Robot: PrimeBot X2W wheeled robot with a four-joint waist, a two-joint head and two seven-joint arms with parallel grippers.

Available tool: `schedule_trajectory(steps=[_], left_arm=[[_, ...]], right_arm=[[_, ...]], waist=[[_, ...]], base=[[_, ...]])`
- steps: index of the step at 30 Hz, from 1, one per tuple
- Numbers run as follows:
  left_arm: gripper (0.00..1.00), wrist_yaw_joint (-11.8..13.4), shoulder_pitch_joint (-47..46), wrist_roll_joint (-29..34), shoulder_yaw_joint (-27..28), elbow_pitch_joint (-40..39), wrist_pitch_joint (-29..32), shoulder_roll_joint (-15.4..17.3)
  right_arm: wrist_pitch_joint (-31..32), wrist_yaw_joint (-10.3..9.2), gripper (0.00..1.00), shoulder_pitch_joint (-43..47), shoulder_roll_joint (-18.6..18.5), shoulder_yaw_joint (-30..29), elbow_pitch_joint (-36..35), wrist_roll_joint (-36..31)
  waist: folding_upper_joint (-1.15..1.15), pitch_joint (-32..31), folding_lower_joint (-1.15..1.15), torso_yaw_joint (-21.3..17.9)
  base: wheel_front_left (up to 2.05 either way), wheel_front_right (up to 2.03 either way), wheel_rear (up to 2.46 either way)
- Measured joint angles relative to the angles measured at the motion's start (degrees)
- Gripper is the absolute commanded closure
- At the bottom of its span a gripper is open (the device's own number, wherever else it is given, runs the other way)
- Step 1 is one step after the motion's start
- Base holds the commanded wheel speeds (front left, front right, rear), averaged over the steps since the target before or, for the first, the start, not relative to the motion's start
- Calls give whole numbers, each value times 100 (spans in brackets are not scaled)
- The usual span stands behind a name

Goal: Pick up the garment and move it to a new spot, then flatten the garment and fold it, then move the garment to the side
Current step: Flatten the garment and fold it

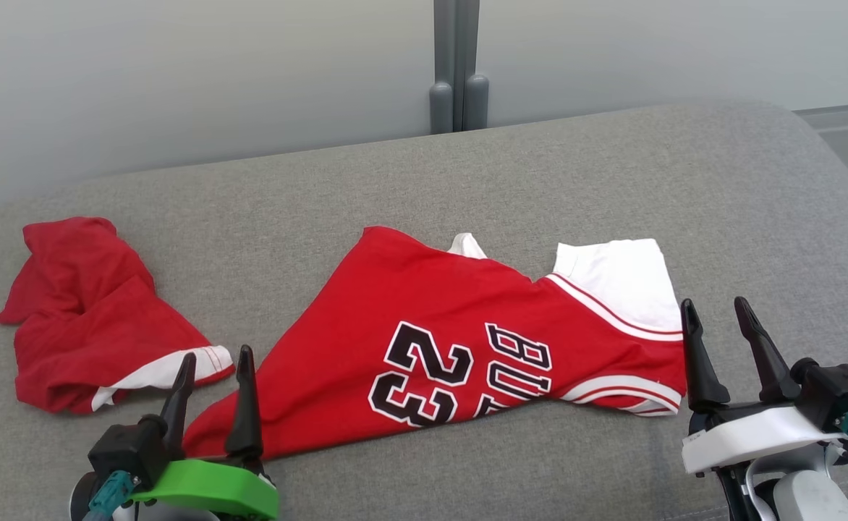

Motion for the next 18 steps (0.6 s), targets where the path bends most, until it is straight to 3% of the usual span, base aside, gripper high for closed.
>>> schedule_trajectory(steps=[18], left_arm=[[0, -73, -135, 8, -111, 148, -7, -4]], right_arm=[[0, 0, 0, -29, 5, 14, 42, 8]], waist=[[0, 51, 0, -52]], base=[[0, 0, 0]])
